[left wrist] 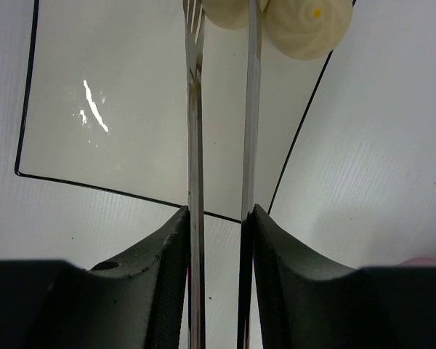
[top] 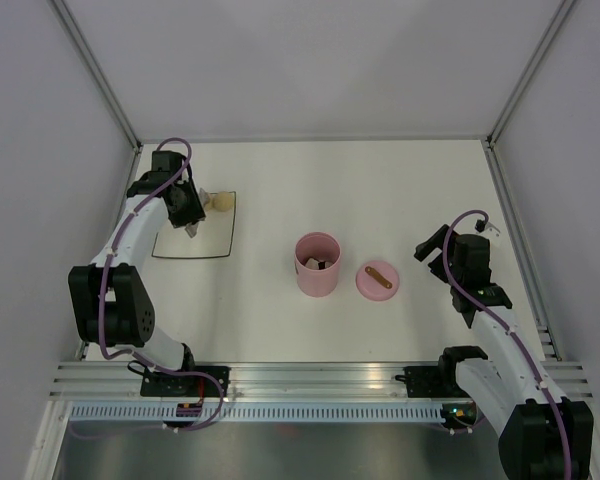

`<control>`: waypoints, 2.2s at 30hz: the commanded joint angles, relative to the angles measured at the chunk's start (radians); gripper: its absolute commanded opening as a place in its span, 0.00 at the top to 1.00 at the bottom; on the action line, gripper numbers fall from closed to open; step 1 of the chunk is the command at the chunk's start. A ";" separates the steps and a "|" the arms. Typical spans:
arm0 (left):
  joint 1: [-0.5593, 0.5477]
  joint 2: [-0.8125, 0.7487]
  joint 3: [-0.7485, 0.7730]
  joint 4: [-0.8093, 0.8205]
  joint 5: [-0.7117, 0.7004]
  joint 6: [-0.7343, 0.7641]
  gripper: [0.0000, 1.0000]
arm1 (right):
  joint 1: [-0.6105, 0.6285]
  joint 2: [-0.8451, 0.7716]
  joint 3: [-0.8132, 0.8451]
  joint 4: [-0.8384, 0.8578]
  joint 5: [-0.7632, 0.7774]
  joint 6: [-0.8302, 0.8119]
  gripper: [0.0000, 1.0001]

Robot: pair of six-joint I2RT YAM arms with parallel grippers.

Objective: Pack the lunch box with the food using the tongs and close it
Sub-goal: Pick up the food using the clamp, then place the food into the lunch box

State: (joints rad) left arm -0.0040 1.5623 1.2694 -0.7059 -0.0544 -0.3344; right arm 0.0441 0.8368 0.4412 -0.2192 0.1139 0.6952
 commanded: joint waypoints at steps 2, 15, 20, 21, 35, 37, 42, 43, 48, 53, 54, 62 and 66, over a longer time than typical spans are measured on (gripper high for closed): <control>0.001 -0.074 0.013 0.020 -0.062 0.034 0.70 | 0.003 -0.004 0.037 0.003 0.010 0.012 0.02; -0.082 -0.373 0.183 -0.151 0.033 0.026 0.72 | 0.003 -0.019 0.050 -0.063 0.056 0.056 0.02; -0.374 -0.470 0.162 -0.201 0.073 -0.038 0.72 | 0.005 -0.053 0.068 -0.144 0.081 0.081 0.02; -0.411 -0.511 0.151 -0.201 0.089 -0.048 0.72 | 0.004 -0.077 0.071 -0.160 0.087 0.081 0.02; -0.806 -0.711 -0.047 -0.248 0.193 -0.222 0.71 | 0.003 -0.288 0.031 -0.330 0.125 0.107 0.02; -0.840 -0.719 -0.070 -0.251 0.154 -0.238 0.71 | 0.004 -0.280 0.033 -0.330 0.130 0.101 0.02; -0.858 -0.697 -0.084 -0.224 0.133 -0.245 0.71 | 0.003 -0.269 0.033 -0.319 0.119 0.101 0.02; -0.860 -0.688 -0.085 -0.215 0.134 -0.241 0.71 | 0.003 -0.271 0.031 -0.321 0.118 0.101 0.02; -0.872 -0.644 -0.085 -0.211 0.074 -0.216 0.70 | 0.003 -0.294 0.030 -0.344 0.135 0.087 0.02; -0.873 -0.614 -0.085 -0.211 0.061 -0.207 0.67 | 0.003 -0.311 0.024 -0.351 0.147 0.082 0.02; -0.873 -0.607 -0.087 -0.211 0.057 -0.207 0.66 | 0.003 -0.311 0.021 -0.350 0.147 0.082 0.02; -0.873 -0.601 -0.062 -0.211 0.059 -0.195 0.53 | 0.003 -0.280 0.022 -0.332 0.141 0.078 0.02; -0.873 -0.605 -0.041 -0.219 0.059 -0.177 0.49 | 0.003 -0.268 0.024 -0.316 0.130 0.078 0.02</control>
State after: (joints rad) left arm -0.8722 0.9661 1.1790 -0.9623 0.0231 -0.5343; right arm 0.0441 0.5629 0.4652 -0.5564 0.2413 0.7815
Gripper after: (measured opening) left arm 0.506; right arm 0.979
